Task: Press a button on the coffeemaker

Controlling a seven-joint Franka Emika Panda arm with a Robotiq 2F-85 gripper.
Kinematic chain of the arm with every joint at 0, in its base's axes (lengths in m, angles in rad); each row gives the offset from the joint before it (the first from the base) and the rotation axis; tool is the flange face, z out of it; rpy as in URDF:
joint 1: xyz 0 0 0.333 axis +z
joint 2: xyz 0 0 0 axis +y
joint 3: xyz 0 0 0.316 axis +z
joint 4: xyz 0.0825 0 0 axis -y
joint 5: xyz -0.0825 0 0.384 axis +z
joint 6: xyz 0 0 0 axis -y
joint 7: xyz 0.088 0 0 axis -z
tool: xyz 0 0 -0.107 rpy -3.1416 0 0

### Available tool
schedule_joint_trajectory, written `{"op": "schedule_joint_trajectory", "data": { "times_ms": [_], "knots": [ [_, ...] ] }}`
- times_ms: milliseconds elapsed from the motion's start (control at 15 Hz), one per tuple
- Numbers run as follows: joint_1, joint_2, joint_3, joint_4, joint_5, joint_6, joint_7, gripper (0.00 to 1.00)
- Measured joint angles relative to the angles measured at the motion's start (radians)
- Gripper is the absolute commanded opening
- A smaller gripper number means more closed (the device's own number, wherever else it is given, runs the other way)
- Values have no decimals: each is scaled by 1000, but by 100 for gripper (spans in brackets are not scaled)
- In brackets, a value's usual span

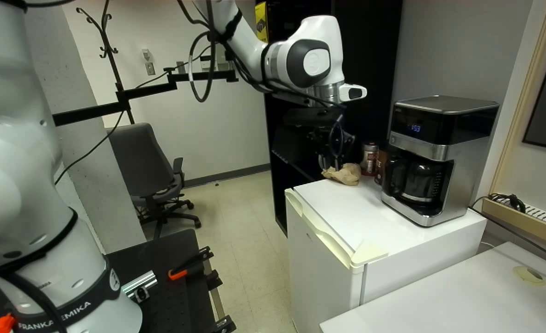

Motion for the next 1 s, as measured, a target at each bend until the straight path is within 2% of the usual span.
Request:
{"op": "schedule_joint_trajectory", "data": {
  "times_ms": [200,467,1000],
  "knots": [
    [19,60,-12,50,-186,103,99,0],
    [76,145,-69,139,-409,192,252,1],
    [177,315,-177,354,-637,240,451,0]
  ]
}}
